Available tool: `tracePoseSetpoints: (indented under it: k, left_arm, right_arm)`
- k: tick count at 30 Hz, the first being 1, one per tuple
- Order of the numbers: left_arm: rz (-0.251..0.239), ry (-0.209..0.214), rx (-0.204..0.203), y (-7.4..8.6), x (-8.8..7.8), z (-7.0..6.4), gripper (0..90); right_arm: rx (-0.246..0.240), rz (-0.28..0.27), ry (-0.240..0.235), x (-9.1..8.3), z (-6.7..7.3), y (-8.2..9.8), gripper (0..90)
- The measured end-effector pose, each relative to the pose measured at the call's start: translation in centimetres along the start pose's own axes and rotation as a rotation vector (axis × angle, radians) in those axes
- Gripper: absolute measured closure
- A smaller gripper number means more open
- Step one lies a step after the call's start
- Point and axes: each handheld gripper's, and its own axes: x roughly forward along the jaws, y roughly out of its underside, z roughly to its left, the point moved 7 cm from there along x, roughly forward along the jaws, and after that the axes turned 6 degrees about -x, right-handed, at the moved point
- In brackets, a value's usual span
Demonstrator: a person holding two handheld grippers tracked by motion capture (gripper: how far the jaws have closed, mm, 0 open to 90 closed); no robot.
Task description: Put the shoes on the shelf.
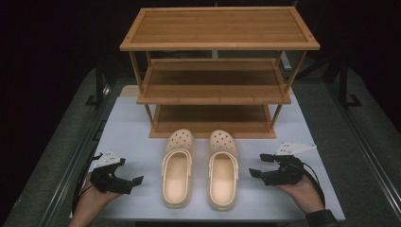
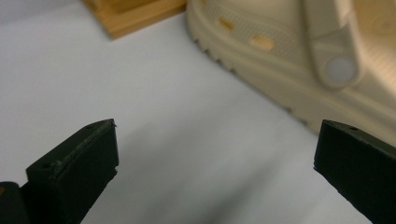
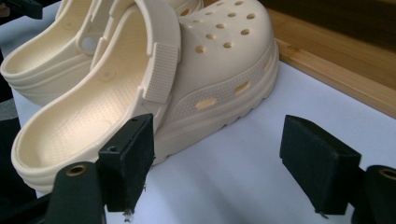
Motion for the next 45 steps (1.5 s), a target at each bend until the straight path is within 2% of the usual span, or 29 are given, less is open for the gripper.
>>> tracePoseSetpoints:
  k: [1, 7, 16, 22, 25, 30, 31, 34, 37, 40, 42, 45]
  left_arm:
    - [0.0, 0.0, 0.0, 0.0, 0.0, 0.0, 0.0]
    - [-0.019, 0.044, 0.022, -2.2, 1.0, -1.9, 0.0]
    - [-0.041, 0.068, 0.046, -4.4, 2.3, -3.6, 0.0]
    - [-0.036, 0.063, 0.078, -5.3, 3.4, -4.4, 0.0]
    - [-0.046, 0.065, 0.067, -5.8, 4.0, -4.7, 0.0]
    - [-0.033, 0.069, 0.072, -6.2, 5.2, -5.0, 0.5]
    - [-0.033, 0.069, 0.072, -6.2, 5.2, -5.0, 4.8]
    - [-0.035, 0.061, 0.078, -6.4, 5.9, -5.2, 6.5]
    - [-0.036, 0.051, 0.088, -6.4, 6.2, -5.2, 14.5]
    - [-0.027, 0.042, 0.098, -6.3, 6.6, -5.2, 16.5]
    - [-0.017, 0.044, 0.1, -6.1, 6.7, -5.2, 21.2]
    - [-0.005, 0.047, 0.104, -5.9, 6.9, -5.2, 25.6]
  right_arm:
    - [-0.001, -0.003, 0.0, 0.0, 0.1, -0.1, 26.0]
    - [0.009, -0.027, -0.009, 0.0, 0.4, -0.9, 26.0]
    - [-0.01, -0.044, -0.03, 1.1, 1.7, -2.6, 26.0]
    - [-0.025, -0.037, -0.031, 2.1, 2.4, -3.2, 26.0]
    - [-0.034, -0.029, -0.032, 2.7, 2.8, -3.4, 26.0]
    - [-0.039, -0.012, -0.023, 3.6, 2.9, -3.5, 26.1]
    - [-0.039, -0.007, -0.018, 3.8, 2.8, -3.5, 26.1]
    - [-0.032, 0.008, -0.007, 4.4, 2.7, -3.4, 26.4]
    - [-0.027, 0.024, 0.001, 4.9, 2.5, -3.2, 26.5]
    - [-0.026, 0.036, 0.012, 5.3, 2.3, -3.0, 28.5]
    - [-0.026, 0.047, 0.023, 5.5, 2.1, -2.8, 28.9]
    - [-0.013, 0.048, 0.01, 5.8, 2.0, -2.7, 29.0]
